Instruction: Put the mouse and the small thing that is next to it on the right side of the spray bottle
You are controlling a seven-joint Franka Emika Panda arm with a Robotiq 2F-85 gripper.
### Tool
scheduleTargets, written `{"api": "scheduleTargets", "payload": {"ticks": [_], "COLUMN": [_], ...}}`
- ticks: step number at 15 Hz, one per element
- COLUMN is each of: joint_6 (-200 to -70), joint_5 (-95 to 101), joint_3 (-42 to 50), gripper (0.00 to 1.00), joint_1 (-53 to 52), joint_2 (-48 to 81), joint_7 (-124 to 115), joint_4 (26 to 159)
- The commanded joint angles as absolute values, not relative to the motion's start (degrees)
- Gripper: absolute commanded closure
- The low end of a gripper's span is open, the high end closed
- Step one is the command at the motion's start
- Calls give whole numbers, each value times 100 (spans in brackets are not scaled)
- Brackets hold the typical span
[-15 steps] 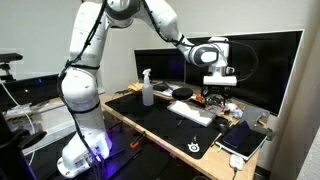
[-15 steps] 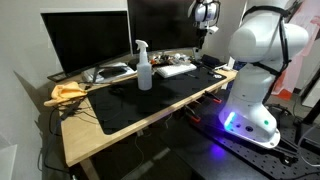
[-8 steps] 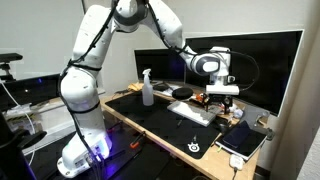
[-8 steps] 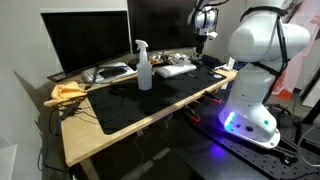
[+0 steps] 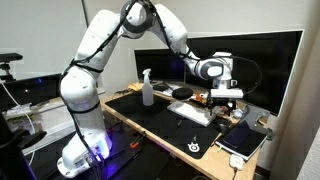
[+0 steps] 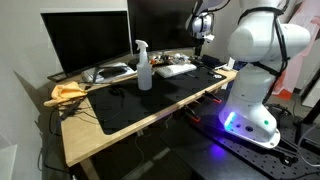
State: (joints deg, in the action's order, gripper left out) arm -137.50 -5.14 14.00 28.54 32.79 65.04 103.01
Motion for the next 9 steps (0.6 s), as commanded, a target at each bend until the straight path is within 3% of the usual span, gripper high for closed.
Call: {"api": "scheduleTargets", "payload": {"ticks": [1,9], "joint_6": [-13791,-13757], "joint_5": [-272,106], "joint_3": [1322,1353], "gripper": [0,0], "joint_1": [3002,2997], "joint_2": [3500,3918], "joint_7": [6431,6311], "joint_4": [10022,9675]}}
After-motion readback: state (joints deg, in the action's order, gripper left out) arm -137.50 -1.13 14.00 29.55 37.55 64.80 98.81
